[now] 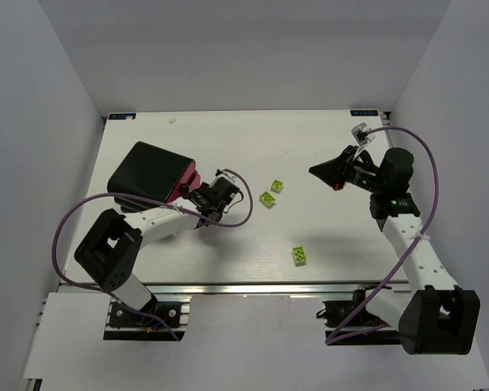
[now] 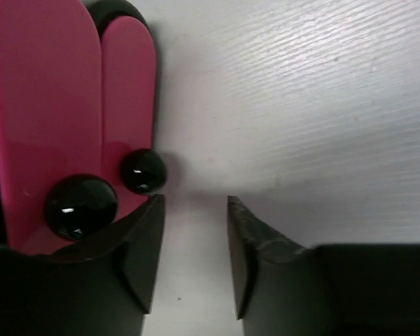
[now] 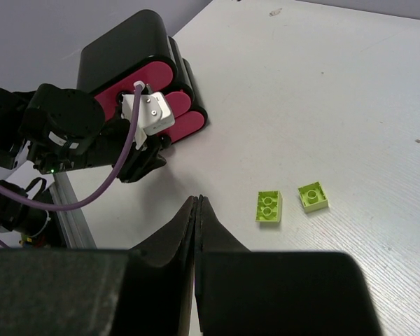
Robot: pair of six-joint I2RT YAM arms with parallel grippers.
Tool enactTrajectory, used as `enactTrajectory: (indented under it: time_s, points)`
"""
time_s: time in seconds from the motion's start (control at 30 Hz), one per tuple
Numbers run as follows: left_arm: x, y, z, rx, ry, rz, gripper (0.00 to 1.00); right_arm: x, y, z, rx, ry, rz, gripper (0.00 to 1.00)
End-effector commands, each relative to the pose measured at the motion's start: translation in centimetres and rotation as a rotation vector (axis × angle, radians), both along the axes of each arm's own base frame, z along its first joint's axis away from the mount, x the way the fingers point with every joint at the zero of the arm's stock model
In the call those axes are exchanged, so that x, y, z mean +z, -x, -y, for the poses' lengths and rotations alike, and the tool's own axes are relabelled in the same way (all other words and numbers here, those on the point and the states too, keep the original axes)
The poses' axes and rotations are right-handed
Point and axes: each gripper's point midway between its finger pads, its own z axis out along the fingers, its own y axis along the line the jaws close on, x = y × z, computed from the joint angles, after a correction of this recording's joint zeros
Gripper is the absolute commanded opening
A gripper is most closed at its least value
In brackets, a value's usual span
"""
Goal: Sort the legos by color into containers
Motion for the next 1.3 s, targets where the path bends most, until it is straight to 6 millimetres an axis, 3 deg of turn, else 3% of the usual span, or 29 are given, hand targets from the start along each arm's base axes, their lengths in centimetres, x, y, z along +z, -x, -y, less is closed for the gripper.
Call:
enactTrajectory:
  time_s: [0.0, 0.03, 0.17, 0.3, 0.33, 0.47, 0.63, 0.9, 1.1, 1.27]
  points:
    - [2.4, -1.3, -0.7, 0.079, -0.006, 0.083, 0.55, 0.8, -0.1, 0.1, 0.007, -0.007, 0.041, 0.0]
    - [2.4, -1.4, -0.8, 0.084, -0.01, 0.085, 0.64, 0.7, -0.2, 0.2, 0.004, -0.007, 0.038, 0.0]
    - [2.5, -1.4, -1.3, 0.11, -0.029, 0.102, 0.74, 0.8, -0.1, 0.3, 0.005, -0.011, 0.039, 0.0]
    - [2.4, -1.4, -1.3, 0.113, -0.029, 0.1, 0.76, 0.7, 0.0, 0.3, 0.008, -0.013, 0.037, 0.0]
    - [2.4, -1.4, -1.2, 0.112, -0.024, 0.099, 0.72, 0.6, -0.1, 0.3, 0.007, -0.014, 0.034, 0.0]
    - [2.5, -1.4, -0.5, 0.086, 0.014, 0.091, 0.24, 0.5, -0.1, 0.4, 0.007, -0.014, 0.032, 0.0]
    - [2.6, -1.3, 0.3, 0.04, 0.051, 0.087, 0.22, 0.5, -0.1, 0.4, 0.01, -0.016, 0.031, 0.0]
    - [0.9, -1.3, -2.5, 0.103, -0.178, 0.102, 0.14, 0.3, -0.1, 0.3, 0.012, -0.018, 0.023, 0.0]
    - [-0.2, -1.3, -4.2, 0.141, -0.323, 0.095, 0.24, 0.1, -0.3, 0.4, 0.011, -0.018, 0.016, 0.0]
    - [-0.2, -1.4, -4.5, 0.15, -0.341, 0.108, 0.48, 0.0, -0.3, 0.4, 0.011, -0.018, 0.013, 0.0]
